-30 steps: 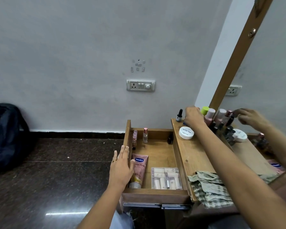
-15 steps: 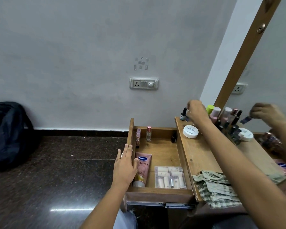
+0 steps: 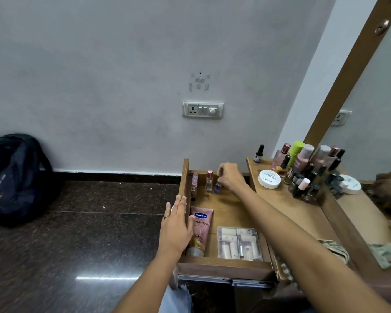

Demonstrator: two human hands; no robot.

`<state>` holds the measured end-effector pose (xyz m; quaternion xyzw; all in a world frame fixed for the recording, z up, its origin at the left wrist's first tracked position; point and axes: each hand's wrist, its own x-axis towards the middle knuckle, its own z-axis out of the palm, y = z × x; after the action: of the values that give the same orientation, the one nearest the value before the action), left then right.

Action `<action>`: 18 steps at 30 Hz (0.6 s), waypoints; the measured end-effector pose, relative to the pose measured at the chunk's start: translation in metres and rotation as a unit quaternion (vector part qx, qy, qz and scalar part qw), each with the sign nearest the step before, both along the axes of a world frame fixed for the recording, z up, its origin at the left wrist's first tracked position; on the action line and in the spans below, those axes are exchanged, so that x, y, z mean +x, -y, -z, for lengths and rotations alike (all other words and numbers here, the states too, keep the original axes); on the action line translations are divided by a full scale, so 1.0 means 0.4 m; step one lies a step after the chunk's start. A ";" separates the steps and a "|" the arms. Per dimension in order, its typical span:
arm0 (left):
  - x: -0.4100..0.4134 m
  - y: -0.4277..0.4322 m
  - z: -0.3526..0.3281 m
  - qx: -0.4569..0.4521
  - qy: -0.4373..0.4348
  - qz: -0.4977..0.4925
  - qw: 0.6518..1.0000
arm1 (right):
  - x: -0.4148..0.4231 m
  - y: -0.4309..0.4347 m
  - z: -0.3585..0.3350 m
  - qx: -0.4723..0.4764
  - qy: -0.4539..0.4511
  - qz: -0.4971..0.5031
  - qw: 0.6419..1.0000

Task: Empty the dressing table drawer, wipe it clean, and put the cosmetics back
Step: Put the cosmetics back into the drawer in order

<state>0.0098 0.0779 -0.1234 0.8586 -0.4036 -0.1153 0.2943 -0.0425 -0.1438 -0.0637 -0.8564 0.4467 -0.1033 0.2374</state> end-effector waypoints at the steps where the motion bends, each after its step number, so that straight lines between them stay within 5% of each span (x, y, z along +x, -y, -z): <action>1: 0.001 0.000 0.002 -0.001 0.000 0.001 1.000 | 0.007 0.008 0.022 0.000 0.004 0.012 1.000; 18: 0.004 0.001 0.004 -0.012 -0.005 0.004 1.000 | 0.065 0.035 0.137 -0.021 0.124 0.045 0.991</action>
<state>0.0116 0.0777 -0.1251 0.8528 -0.4072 -0.1157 0.3056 -0.0163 -0.1579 -0.1186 -0.8208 0.4497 -0.2284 0.2681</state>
